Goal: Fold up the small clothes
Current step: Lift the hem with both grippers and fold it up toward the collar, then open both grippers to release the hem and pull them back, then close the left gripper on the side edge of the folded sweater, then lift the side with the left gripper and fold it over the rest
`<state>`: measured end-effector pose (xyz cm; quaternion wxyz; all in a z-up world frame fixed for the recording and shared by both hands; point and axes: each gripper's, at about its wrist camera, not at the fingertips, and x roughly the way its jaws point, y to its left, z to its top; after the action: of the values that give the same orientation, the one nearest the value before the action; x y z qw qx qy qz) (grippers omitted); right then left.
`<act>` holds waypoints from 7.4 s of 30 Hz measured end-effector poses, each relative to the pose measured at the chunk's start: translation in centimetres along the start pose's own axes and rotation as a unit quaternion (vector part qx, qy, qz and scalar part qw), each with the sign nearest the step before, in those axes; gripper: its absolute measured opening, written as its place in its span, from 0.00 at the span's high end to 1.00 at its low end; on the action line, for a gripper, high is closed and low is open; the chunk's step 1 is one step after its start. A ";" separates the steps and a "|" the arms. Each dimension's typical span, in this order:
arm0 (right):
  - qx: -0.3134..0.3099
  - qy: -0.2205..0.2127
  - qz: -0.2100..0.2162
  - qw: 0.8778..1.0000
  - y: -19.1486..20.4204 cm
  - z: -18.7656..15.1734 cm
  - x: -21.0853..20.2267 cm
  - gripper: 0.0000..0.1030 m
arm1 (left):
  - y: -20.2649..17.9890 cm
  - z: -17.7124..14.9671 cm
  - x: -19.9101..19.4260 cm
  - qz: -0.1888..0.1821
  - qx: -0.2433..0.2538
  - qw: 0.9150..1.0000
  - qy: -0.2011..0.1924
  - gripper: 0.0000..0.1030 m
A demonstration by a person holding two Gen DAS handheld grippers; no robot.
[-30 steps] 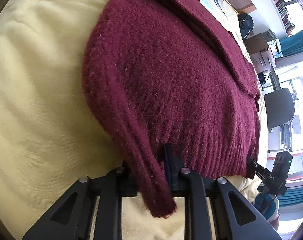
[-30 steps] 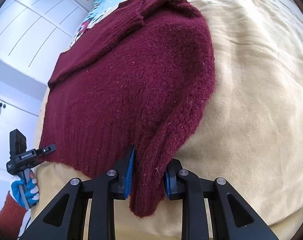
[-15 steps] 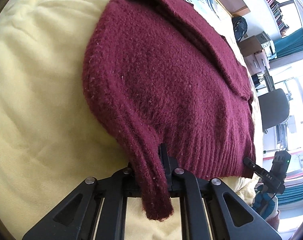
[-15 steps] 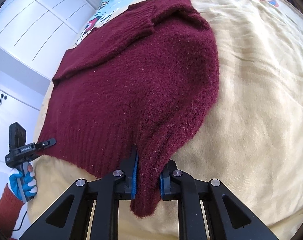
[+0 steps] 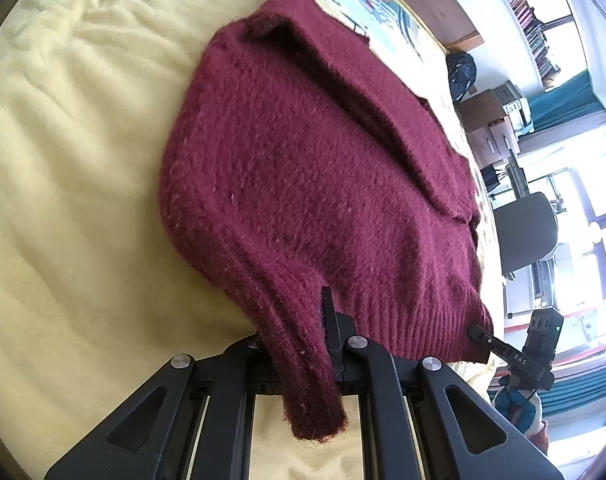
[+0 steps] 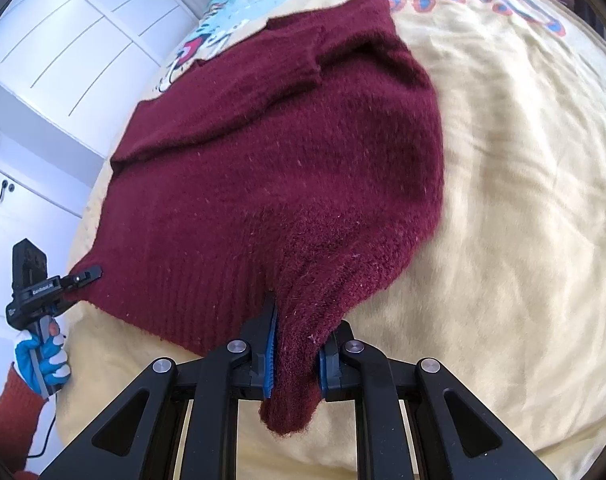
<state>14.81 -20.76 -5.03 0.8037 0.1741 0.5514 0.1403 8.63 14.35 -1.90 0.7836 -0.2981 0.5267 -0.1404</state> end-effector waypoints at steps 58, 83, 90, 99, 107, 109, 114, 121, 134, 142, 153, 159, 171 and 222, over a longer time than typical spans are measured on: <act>0.065 -0.094 -0.067 0.991 -1.7 26.5 7.7 0.47 | -4.6 24.3 8.9 0.070 0.055 0.996 -0.026 0.63; -0.052 -0.118 -0.123 0.984 2.5 27.5 6.0 0.33 | -7.9 24.3 7.7 0.124 0.121 0.982 -0.077 0.54; -0.083 -0.082 -0.157 0.981 2.2 27.7 10.7 0.33 | -6.5 24.2 12.6 0.172 0.118 0.977 -0.052 0.54; -0.075 -0.083 -0.181 0.977 0.5 26.6 8.7 0.33 | -6.8 23.2 10.2 0.171 0.118 0.976 -0.069 0.54; -0.109 -0.105 -0.157 0.976 4.3 23.0 5.1 0.33 | -9.7 19.8 8.1 0.171 0.140 0.971 -0.089 0.47; -0.120 -0.102 -0.157 0.975 5.2 21.7 5.3 0.33 | -10.0 18.7 8.4 0.178 0.148 0.969 -0.087 0.47; -0.118 -0.079 -0.166 0.976 5.0 19.1 7.2 0.33 | -8.8 16.5 9.8 0.190 0.138 0.969 -0.077 0.47; -0.112 -0.072 -0.178 0.975 3.2 17.6 7.9 0.33 | -7.1 15.0 10.2 0.215 0.127 0.965 -0.077 0.46; -0.108 -0.083 -0.187 0.973 2.9 16.4 5.1 0.33 | -6.6 13.4 6.5 0.222 0.106 0.965 -0.095 0.46; -0.116 -0.083 -0.176 0.974 4.3 16.0 5.4 0.33 | -5.0 13.5 4.3 0.225 0.072 0.965 -0.114 0.40; -0.103 -0.069 -0.184 0.975 2.9 14.6 6.0 0.33 | -1.9 14.1 3.4 0.196 0.024 0.974 -0.107 0.40; -0.107 -0.077 -0.186 0.974 3.1 13.7 4.4 0.33 | -0.7 16.3 4.6 0.146 0.001 0.986 -0.082 0.38; -0.102 -0.074 -0.188 0.974 2.6 13.1 4.4 0.33 | 3.3 18.4 6.3 0.009 -0.048 0.999 -0.013 0.47; 0.018 -0.129 -0.142 0.981 -9.1 6.9 -5.5 0.33 | -32.7 18.4 23.0 0.111 0.121 0.986 0.042 0.78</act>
<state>19.67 -32.14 -2.11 0.8768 0.1245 0.4644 -0.0090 37.77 -17.69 6.06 0.8015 -0.1348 0.5683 -0.1279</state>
